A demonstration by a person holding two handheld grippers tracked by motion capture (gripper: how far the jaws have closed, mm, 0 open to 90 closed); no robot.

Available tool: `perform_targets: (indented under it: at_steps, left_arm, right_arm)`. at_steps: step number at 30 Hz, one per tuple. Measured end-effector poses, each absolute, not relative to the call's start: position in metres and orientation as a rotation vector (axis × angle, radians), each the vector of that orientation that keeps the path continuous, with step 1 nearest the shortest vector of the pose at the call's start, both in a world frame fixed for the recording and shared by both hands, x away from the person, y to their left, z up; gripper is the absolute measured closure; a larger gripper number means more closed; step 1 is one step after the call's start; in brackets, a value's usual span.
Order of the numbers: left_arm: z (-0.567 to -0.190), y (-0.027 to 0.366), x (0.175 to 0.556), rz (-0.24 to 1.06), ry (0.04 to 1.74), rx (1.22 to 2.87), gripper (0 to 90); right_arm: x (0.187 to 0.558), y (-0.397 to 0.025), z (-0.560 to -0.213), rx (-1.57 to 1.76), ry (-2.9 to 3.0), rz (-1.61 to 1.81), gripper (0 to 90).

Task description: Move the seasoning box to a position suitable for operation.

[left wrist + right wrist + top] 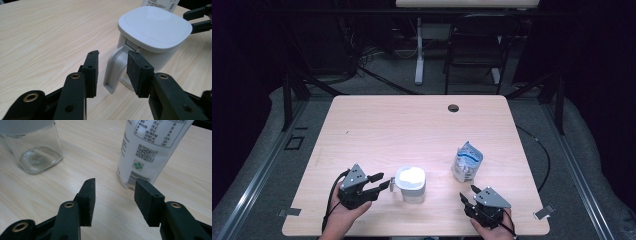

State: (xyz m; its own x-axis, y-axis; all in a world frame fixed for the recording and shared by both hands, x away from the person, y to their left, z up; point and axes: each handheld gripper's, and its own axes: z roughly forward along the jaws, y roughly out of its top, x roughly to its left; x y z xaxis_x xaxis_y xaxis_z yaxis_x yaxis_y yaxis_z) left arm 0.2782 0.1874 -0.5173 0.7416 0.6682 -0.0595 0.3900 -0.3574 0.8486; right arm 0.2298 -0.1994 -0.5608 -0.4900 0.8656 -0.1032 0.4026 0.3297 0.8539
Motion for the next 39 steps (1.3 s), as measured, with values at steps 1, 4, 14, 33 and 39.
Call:
perform_targets:
  at_steps: [1,4,14,33,39]
  left_arm:
    - [-0.517,0.187,0.278,0.369,0.803,1.991,62.3]
    - [-0.517,0.188,0.279,0.367,0.813,1.985,62.5]
    - [-0.515,0.190,0.281,0.360,0.842,1.953,60.3]
    - [-0.508,0.187,0.286,0.371,0.892,1.931,59.4]
    - [-0.504,0.182,0.287,0.359,0.887,1.939,63.5]
  right_arm:
    - [0.230,-0.199,-0.560,1.108,2.039,1.075,51.6]
    - [0.230,-0.198,-0.560,1.095,2.040,1.083,51.6]
    - [0.231,-0.197,-0.561,1.122,2.060,1.089,55.6]
    - [0.235,-0.196,-0.555,1.106,2.057,1.115,60.0]
    - [0.235,-0.195,-0.555,1.127,2.073,1.110,60.2]
